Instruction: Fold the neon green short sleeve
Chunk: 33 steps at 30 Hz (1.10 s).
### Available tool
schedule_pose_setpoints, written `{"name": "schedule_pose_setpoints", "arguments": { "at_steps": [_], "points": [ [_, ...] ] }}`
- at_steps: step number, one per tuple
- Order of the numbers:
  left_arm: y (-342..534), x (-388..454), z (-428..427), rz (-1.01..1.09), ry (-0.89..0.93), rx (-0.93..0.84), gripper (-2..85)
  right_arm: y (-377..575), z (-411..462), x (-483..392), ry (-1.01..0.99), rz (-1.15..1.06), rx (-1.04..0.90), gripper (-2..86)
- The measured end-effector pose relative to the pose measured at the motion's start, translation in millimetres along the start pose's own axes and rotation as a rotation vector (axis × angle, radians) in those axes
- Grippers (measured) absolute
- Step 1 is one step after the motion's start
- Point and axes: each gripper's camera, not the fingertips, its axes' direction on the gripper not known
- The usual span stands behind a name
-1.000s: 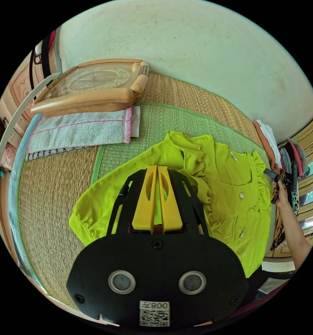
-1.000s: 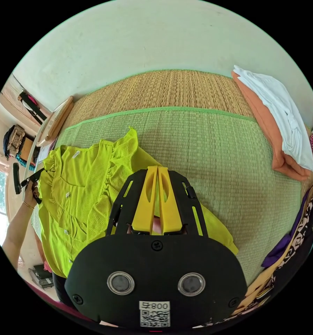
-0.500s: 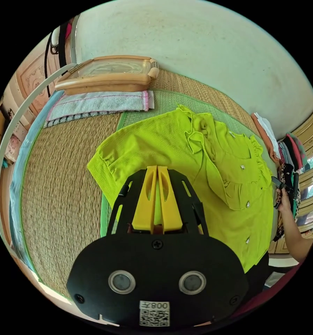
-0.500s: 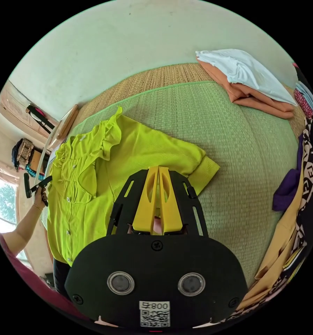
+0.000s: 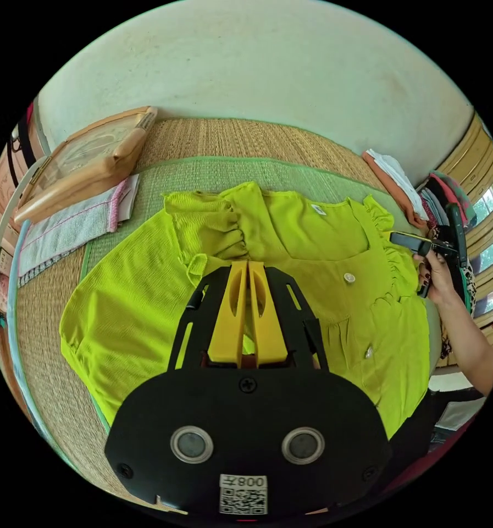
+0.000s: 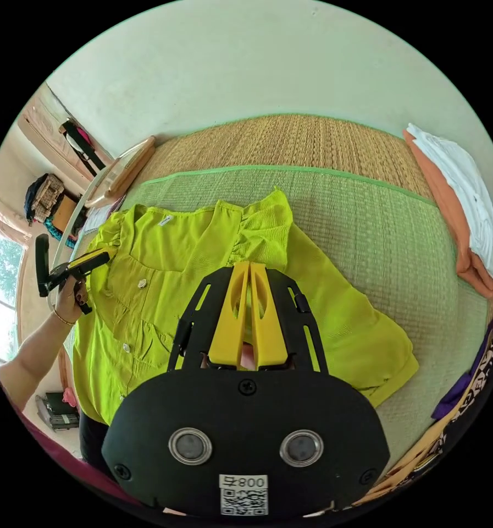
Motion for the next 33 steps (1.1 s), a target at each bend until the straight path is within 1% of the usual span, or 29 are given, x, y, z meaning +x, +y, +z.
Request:
{"name": "schedule_pose_setpoints", "arguments": {
  "at_steps": [5,8,11,14,16,18,20,21,22,23,24,25,26,27,28,29,30,31,33],
  "points": [
    [-2,-10,7,-0.028,0.005,0.005,0.0,-10,5,5,0.014,-0.002,0.024,0.0],
    [13,-15,-1,-0.05,0.021,0.016,0.0,-6,1,6,0.018,0.005,0.011,0.0],
    [51,-26,-26,-0.061,0.067,0.064,0.1,32,-22,6,-0.014,-0.009,0.06,0.0],
    [101,-48,-53,-0.109,-0.033,0.08,0.1,99,-48,21,0.0,0.032,0.092,0.0],
    [131,-62,-63,-0.154,-0.097,0.073,0.1,153,-59,42,0.023,0.117,0.084,0.0],
    [160,-81,-57,-0.203,-0.139,-0.035,0.1,182,-55,59,0.021,0.182,0.043,0.0],
    [176,-88,-60,-0.182,-0.142,0.005,0.1,199,-54,71,-0.017,0.179,0.071,0.1],
    [181,-96,-63,-0.252,-0.108,-0.006,0.1,202,-53,80,-0.057,0.206,0.071,0.1],
    [182,-98,-65,-0.28,-0.107,-0.012,0.1,200,-56,86,-0.07,0.257,0.055,0.0],
    [185,-97,-71,-0.267,-0.127,0.015,0.1,199,-60,84,-0.04,0.249,0.066,0.0],
    [189,-94,-74,-0.234,-0.152,0.034,0.2,200,-68,77,0.045,0.217,0.095,0.0],
    [192,-93,-73,-0.218,-0.166,0.023,0.1,202,-67,73,0.093,0.191,0.079,0.0],
    [197,-95,-61,-0.194,-0.179,-0.077,0.1,203,-62,72,0.1,0.17,0.053,0.0],
    [205,-100,-68,-0.223,-0.185,-0.028,0.1,207,-46,75,0.122,0.153,-0.026,0.0],
    [207,-104,-69,-0.264,-0.175,-0.06,0.1,213,-53,81,0.096,0.171,0.022,0.0],
    [214,-109,-74,-0.299,-0.127,-0.068,0.1,213,-54,86,0.092,0.193,-0.005,0.0],
    [224,-110,-86,-0.303,-0.108,-0.019,0.2,216,-62,90,0.087,0.21,0.003,0.0],
    [229,-109,-92,-0.3,-0.101,0.0,0.2,222,-76,88,0.086,0.206,0.053,0.1],
    [259,-111,-116,-0.315,-0.021,0.05,0.6,233,-94,86,0.057,0.199,0.086,0.1]
  ]
}}
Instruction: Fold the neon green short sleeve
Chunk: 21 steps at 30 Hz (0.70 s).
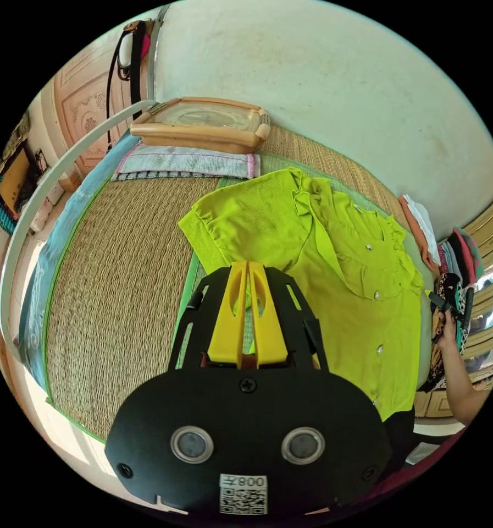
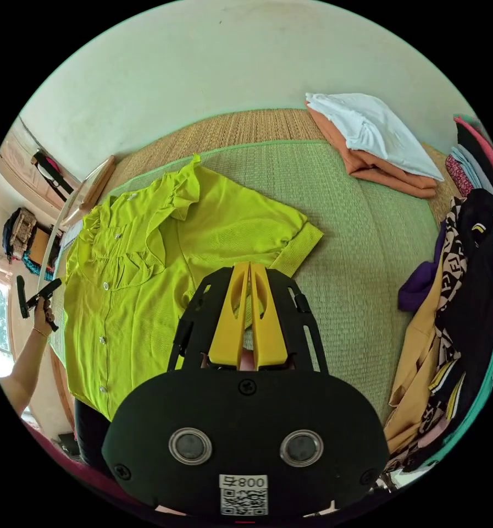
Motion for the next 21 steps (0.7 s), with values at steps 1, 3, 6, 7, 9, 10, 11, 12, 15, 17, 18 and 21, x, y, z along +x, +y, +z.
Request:
{"name": "schedule_pose_setpoints", "arguments": {
  "at_steps": [1,3,6,7,9,10,11,12,15,17,18,21],
  "points": [
    [8,-4,-6,-0.011,0.028,0.006,0.7,10,-10,3,-0.054,0.012,0.007,0.2],
    [48,-24,-28,-0.067,0.119,0.011,1.5,32,-25,9,-0.156,0.036,0.004,0.3],
    [106,-51,-48,-0.139,0.242,-0.033,3.9,84,-42,14,-0.231,0.059,-0.036,0.7],
    [118,-56,-51,-0.152,0.258,-0.04,4.7,107,-47,15,-0.243,0.068,-0.059,1.2],
    [163,-69,-60,-0.176,0.285,-0.116,6.9,142,-55,18,-0.25,0.078,-0.097,2.3],
    [173,-73,-62,-0.188,0.285,-0.133,7.5,163,-60,21,-0.25,0.092,-0.121,3.6],
    [191,-77,-65,-0.202,0.3,-0.147,8.6,173,-62,23,-0.256,0.101,-0.13,4.5],
    [206,-81,-66,-0.209,0.316,-0.169,9.2,193,-65,27,-0.27,0.115,-0.152,5.7],
    [227,-86,-63,-0.183,0.278,-0.224,10.5,233,-72,39,-0.281,0.169,-0.19,7.5],
    [234,-89,-63,-0.172,0.234,-0.225,10.6,251,-76,46,-0.301,0.197,-0.201,7.8],
    [238,-91,-63,-0.167,0.198,-0.223,10.6,261,-78,48,-0.299,0.205,-0.21,7.9],
    [244,-98,-61,-0.16,0.103,-0.219,10.3,282,-86,50,-0.282,0.204,-0.219,8.0]
  ]
}}
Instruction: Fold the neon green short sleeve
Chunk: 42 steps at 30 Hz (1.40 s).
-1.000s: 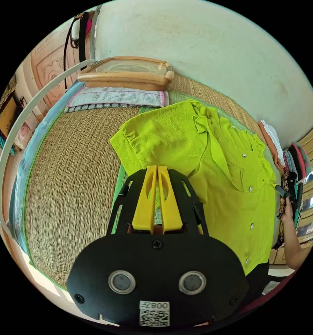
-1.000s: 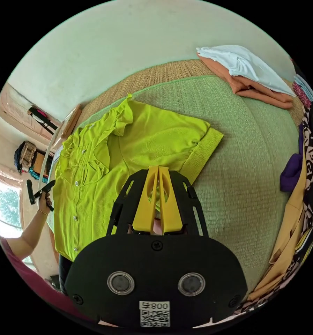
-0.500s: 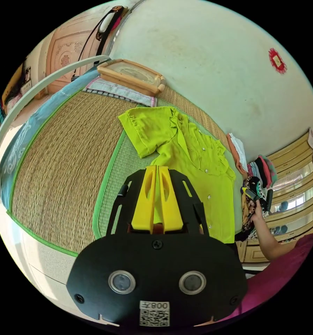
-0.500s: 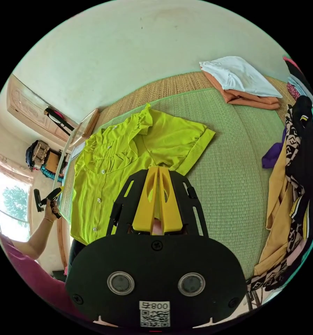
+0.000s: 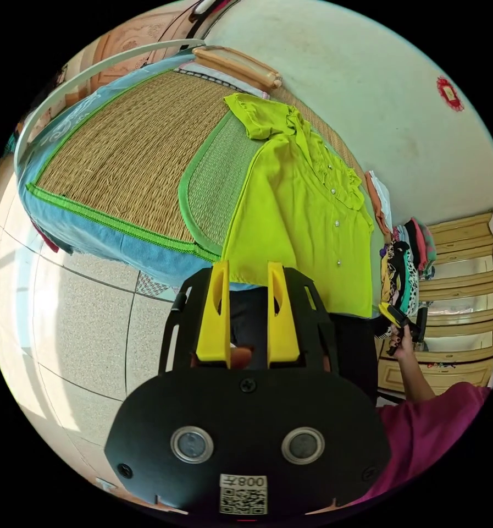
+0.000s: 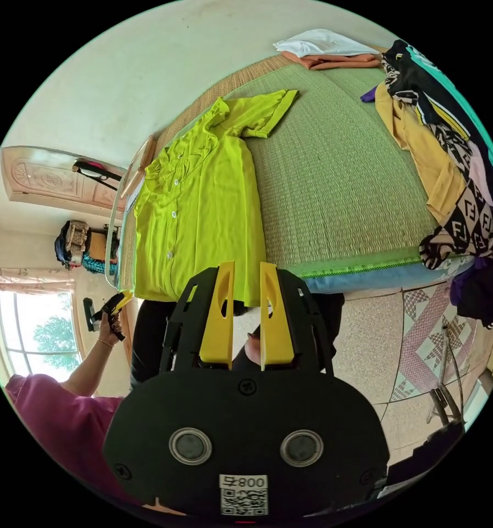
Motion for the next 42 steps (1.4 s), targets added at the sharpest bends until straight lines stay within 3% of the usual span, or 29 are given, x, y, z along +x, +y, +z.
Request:
{"name": "schedule_pose_setpoints", "arguments": {
  "at_steps": [6,11,18,30,37,42],
  "points": [
    [7,-11,19,0.011,-0.142,-0.091,5.4,27,-2,16,-0.016,0.041,-0.002,7.8],
    [18,-23,6,0.04,-0.05,-0.054,1.4,36,-2,27,-0.017,0.056,-0.001,7.7],
    [37,-71,-4,-0.096,0.033,0.002,0.6,36,8,41,0.001,0.07,-0.014,8.2],
    [41,-74,17,-0.113,-0.008,-0.033,0.5,8,27,57,0.011,0.081,-0.051,10.7],
    [41,-67,23,-0.096,-0.002,-0.03,0.5,-7,34,61,0.052,0.073,-0.11,1.9],
    [38,-62,41,-0.098,-0.007,-0.059,0.5,-5,23,76,0.014,0.079,-0.106,0.5]
  ]
}}
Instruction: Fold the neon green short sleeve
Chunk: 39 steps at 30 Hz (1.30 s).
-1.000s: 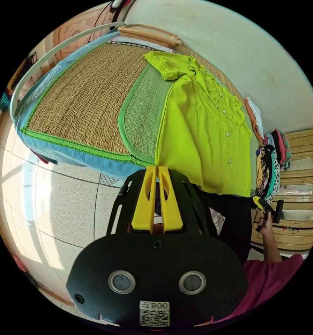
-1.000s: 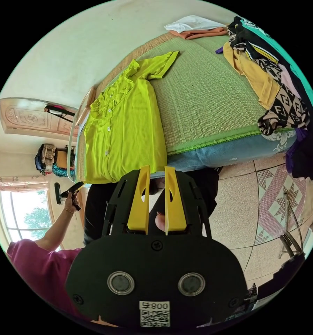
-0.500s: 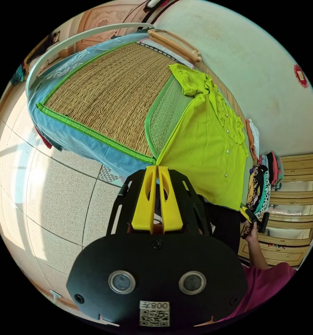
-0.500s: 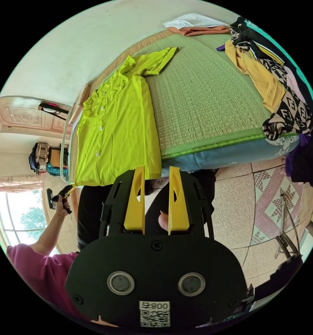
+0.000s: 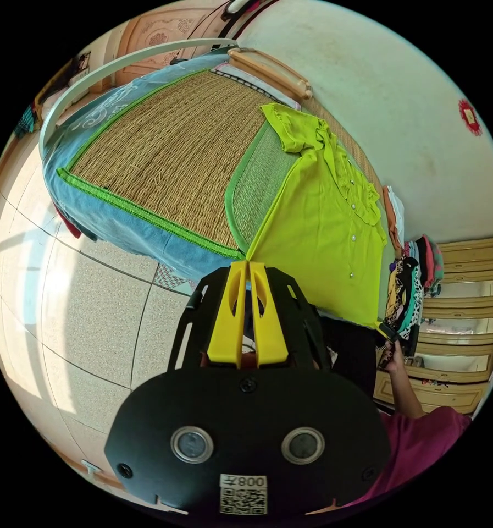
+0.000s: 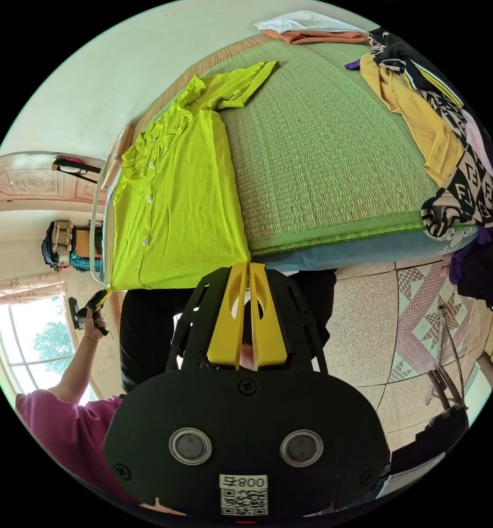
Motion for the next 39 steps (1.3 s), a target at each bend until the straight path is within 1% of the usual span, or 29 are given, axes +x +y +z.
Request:
{"name": "schedule_pose_setpoints", "arguments": {
  "at_steps": [4,10,17,25,28,32,33,34,36,37,39],
  "points": [
    [-1,8,15,-0.017,-0.017,-0.018,0.5,3,6,19,-0.089,0.073,-0.001,0.2],
    [-2,21,32,-0.039,0.024,-0.018,0.5,7,0,26,-0.131,0.067,0.008,0.2],
    [-7,55,59,-0.023,0.04,-0.056,0.5,4,-8,25,-0.114,0.049,0.012,0.1],
    [-11,94,101,-0.06,0.052,-0.086,0.7,7,0,33,-0.147,0.09,0.011,0.2],
    [-16,112,106,-0.071,0.008,-0.059,0.9,9,-1,30,-0.149,0.092,0.021,0.2],
    [-21,139,97,-0.1,-0.063,0.081,1.7,16,-7,31,-0.129,0.109,0.065,0.4],
    [-24,150,96,-0.097,-0.033,0.117,1.8,18,-10,32,-0.13,0.116,0.091,0.5],
    [-26,157,96,-0.082,-0.004,0.134,1.9,19,-14,31,-0.127,0.117,0.126,0.7],
    [-40,199,102,0.039,0.111,0.18,2.2,16,-18,25,-0.121,0.108,0.174,1.3],
    [-45,212,105,0.072,0.129,0.18,2.3,11,-19,18,-0.118,0.092,0.204,1.9],
    [-67,272,126,0.219,0.179,0.155,2.7,-3,-19,4,-0.113,0.055,0.25,3.3]
  ]
}}
